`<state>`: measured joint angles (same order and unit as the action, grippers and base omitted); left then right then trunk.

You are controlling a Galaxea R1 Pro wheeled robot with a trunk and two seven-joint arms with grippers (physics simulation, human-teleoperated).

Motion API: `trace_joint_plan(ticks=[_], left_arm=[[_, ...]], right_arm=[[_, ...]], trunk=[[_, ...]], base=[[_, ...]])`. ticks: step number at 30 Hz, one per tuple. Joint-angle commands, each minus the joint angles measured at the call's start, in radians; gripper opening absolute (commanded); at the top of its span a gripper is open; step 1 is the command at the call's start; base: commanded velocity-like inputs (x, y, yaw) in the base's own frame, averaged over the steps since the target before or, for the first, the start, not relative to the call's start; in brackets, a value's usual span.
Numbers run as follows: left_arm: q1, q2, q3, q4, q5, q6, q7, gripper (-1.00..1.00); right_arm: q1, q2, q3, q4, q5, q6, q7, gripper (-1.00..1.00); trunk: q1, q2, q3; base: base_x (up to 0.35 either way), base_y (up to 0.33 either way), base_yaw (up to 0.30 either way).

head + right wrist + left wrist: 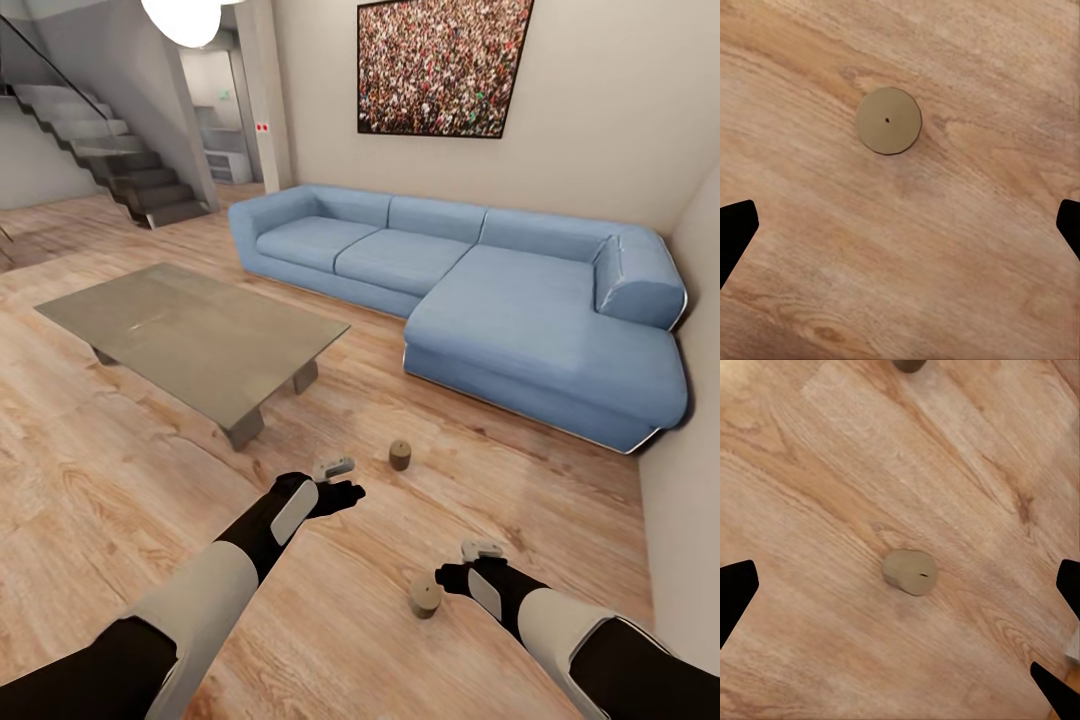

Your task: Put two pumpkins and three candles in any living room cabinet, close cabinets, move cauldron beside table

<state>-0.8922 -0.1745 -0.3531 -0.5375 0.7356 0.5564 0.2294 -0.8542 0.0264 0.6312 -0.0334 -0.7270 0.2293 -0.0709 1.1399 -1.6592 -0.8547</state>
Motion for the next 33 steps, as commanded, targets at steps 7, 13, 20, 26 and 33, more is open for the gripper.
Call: trace_joint_plan(ticks=[7, 13, 20, 26, 33], left_arm=[[-0.001, 0.0, -0.004, 0.0, 0.01, 0.002, -0.003, 1.0], [-0.001, 0.0, -0.004, 0.001, 0.01, 0.002, -0.004, 1.0], [-0.001, 0.0, -0.004, 0.001, 0.01, 0.002, -0.055, 1.0], [-0.001, 0.0, -0.004, 0.001, 0.01, 0.001, -0.059, 1.0], [-0.001, 0.0, -0.004, 0.001, 0.01, 0.0, -0.059, 1.0]], right_arm=[[0.0, 0.0, 0.008, -0.002, -0.007, 0.005, -0.006, 1.0], [0.0, 0.0, 0.009, -0.003, -0.008, 0.004, -0.006, 1.0], [0.001, 0.001, 0.01, -0.003, -0.006, -0.03, -0.006, 1.0], [0.001, 0.001, 0.01, -0.003, -0.006, -0.037, -0.006, 1.0], [0.001, 0.001, 0.01, -0.003, -0.006, -0.038, -0.006, 1.0]], trunk=[[0.027, -0.05, -0.023], [0.05, -0.092, -0.042], [0.077, -0.141, -0.064], [0.1, -0.183, -0.082], [0.127, -0.232, -0.104]], base=[[0.0, 0.0, 0.0], [0.0, 0.0, 0.0], [0.0, 0.0, 0.0], [0.0, 0.0, 0.0], [0.0, 0.0, 0.0]])
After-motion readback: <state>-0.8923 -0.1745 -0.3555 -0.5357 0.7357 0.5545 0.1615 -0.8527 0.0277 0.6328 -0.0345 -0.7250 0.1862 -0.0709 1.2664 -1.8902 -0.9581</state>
